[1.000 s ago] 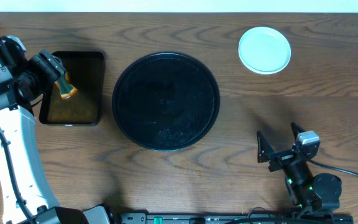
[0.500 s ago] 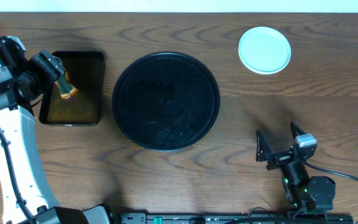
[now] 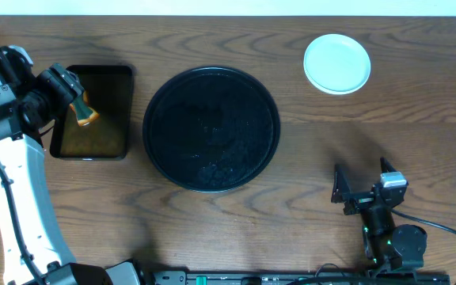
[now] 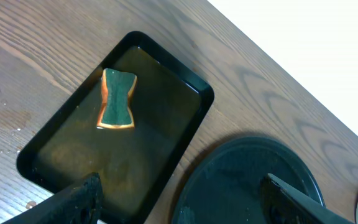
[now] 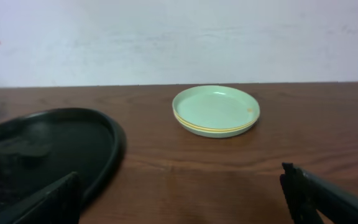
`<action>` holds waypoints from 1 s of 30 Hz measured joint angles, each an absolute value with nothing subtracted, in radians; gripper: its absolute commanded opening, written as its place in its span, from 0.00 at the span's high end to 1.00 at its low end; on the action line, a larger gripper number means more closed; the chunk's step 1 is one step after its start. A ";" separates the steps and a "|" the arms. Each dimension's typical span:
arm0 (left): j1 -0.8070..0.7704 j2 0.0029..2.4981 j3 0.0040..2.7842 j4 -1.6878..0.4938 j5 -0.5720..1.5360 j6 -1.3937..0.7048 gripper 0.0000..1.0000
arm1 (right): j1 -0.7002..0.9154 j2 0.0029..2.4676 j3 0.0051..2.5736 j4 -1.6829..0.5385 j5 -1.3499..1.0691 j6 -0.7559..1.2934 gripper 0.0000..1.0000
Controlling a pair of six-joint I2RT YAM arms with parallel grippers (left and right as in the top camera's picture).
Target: Clean dirty plates on tray and stack at the side
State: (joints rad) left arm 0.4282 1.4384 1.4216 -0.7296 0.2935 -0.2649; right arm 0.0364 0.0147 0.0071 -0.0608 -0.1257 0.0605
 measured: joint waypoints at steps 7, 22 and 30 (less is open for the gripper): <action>0.428 1.438 1.422 -0.730 0.294 -0.265 0.19 | 0.036 0.015 0.007 -0.062 -0.119 0.010 0.01; 0.428 1.438 1.422 -0.730 0.294 -0.265 0.20 | 0.036 0.015 0.007 -0.062 -0.119 0.002 0.01; 0.428 1.438 1.422 -0.730 0.294 -0.265 0.20 | 0.036 0.015 0.007 -0.062 -0.119 0.002 0.01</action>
